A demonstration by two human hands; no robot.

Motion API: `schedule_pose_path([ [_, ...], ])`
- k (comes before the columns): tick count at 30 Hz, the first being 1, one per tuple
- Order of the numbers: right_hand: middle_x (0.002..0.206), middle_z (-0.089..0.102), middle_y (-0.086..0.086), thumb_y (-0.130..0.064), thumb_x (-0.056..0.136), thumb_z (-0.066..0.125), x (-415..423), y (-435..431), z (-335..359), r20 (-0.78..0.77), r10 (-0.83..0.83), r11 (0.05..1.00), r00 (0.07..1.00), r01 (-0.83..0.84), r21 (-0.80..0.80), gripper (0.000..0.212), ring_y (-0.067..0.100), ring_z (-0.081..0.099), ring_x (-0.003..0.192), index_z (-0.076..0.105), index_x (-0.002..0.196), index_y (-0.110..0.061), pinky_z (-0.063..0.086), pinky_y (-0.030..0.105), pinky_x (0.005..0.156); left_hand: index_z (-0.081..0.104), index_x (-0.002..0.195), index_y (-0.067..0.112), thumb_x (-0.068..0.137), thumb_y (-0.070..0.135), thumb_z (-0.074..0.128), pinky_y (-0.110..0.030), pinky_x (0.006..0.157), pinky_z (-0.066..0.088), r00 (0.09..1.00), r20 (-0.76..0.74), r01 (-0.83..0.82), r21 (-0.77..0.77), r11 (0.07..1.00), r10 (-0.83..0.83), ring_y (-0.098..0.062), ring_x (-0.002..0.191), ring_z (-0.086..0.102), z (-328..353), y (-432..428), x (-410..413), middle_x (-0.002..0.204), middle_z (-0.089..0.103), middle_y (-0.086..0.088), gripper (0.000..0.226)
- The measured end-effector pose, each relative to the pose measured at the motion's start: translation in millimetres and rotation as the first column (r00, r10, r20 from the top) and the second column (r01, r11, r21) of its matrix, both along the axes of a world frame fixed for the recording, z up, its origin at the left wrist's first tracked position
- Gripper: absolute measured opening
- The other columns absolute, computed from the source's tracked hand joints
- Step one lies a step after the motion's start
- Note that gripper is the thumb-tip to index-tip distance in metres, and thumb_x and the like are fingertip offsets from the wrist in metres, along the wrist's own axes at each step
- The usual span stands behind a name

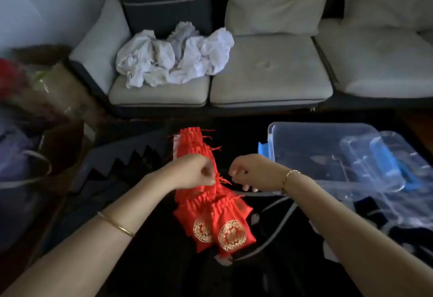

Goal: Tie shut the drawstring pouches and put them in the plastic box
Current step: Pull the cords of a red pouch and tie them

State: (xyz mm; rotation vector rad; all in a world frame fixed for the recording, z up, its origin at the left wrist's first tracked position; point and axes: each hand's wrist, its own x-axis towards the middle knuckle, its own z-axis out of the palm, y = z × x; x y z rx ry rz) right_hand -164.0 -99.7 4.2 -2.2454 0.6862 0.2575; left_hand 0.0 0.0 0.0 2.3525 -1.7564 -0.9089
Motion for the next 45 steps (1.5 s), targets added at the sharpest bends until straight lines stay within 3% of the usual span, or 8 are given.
schedule_pose_path([
  [7,0.115,0.056,0.006,-0.027,0.087,0.059,15,14,-172,0.052,0.064,0.971,0.997,-0.050,-0.233,0.032,0.023,0.056,0.104,0.056,0.116,-0.015,0.047,0.035,0.088,0.065,0.090,0.026,0.072,0.041,0.075,-0.033,0.080,0.048,0.949,0.267,0.162,0.048,0.986,-0.169,-0.012,0.086,0.053,-133,-5,-9,0.082,0.049,0.014,0.025],
  [12,0.120,0.056,0.009,-0.025,0.086,0.060,2,27,-195,0.278,-0.111,0.951,0.954,0.183,-0.249,0.048,0.024,0.057,0.106,0.046,0.130,-0.012,0.048,0.034,0.089,0.060,0.074,0.028,0.079,0.030,0.071,-0.034,0.085,0.046,0.918,0.370,0.215,-0.172,0.961,-0.139,-0.020,0.099,0.054,-148,3,-28,0.091,0.048,0.003,0.012],
  [17,0.136,0.049,0.010,-0.015,0.088,0.056,-26,48,-181,0.314,-0.231,0.948,0.921,0.285,-0.138,0.058,0.022,0.050,0.123,0.034,0.142,-0.013,0.041,0.028,0.100,0.066,0.093,0.017,0.087,0.026,0.062,-0.039,0.098,0.039,0.925,0.378,0.189,-0.346,0.919,-0.048,-0.027,0.116,0.044,-139,29,-59,0.111,0.049,-0.007,0.012],
  [26,0.081,0.065,0.005,-0.024,0.093,0.052,-69,74,-163,0.266,-0.258,0.912,0.929,0.325,-0.250,0.027,0.021,0.061,0.079,0.068,0.095,-0.004,0.052,0.030,0.073,0.050,0.093,0.018,0.093,0.023,0.055,-0.033,0.099,0.039,0.990,0.115,0.116,-0.389,0.914,-0.077,-0.018,0.116,0.048,-123,66,-95,0.119,0.044,-0.001,0.006],
  [30,0.082,0.070,0.006,-0.021,0.089,0.056,-84,77,-161,0.354,-0.248,0.920,0.902,0.333,-0.204,0.019,0.020,0.067,0.080,0.070,0.084,-0.009,0.054,0.040,0.083,0.028,0.142,0.017,0.080,0.023,0.074,-0.034,0.107,0.037,1.000,-0.013,-0.016,-0.345,0.939,0.012,-0.022,0.134,0.038,-126,75,-107,0.147,0.033,-0.009,0.078],
  [32,0.079,0.070,0.004,-0.018,0.089,0.055,-90,78,-162,0.376,-0.246,0.923,0.893,0.335,-0.191,0.018,0.017,0.067,0.077,0.069,0.083,-0.011,0.055,0.038,0.082,0.023,0.147,0.015,0.080,0.017,0.073,-0.031,0.105,0.037,0.997,0.031,-0.057,-0.331,0.942,0.072,-0.024,0.134,0.038,-129,75,-111,0.148,0.033,-0.010,0.083],
  [38,0.082,0.072,0.007,-0.016,0.092,0.051,-118,61,-171,0.413,-0.313,0.899,0.855,0.407,-0.160,0.020,0.019,0.068,0.073,0.068,0.086,-0.007,0.056,0.030,0.073,0.059,0.105,0.011,0.086,0.023,0.066,-0.036,0.074,0.048,0.985,0.097,-0.098,-0.349,0.932,0.140,-0.022,0.084,0.062,-134,57,-121,0.095,0.065,-0.007,0.024],
  [45,0.081,0.071,0.012,-0.012,0.093,0.049,-142,41,-168,0.378,-0.427,0.852,0.821,0.506,-0.135,0.021,0.014,0.064,0.060,0.066,0.082,-0.006,0.042,0.016,0.053,0.065,0.076,0.006,0.091,0.017,0.057,-0.027,0.061,0.042,0.994,0.025,-0.096,-0.340,0.936,0.111,-0.019,0.063,0.053,-132,31,-124,0.074,0.061,-0.009,0.020],
])
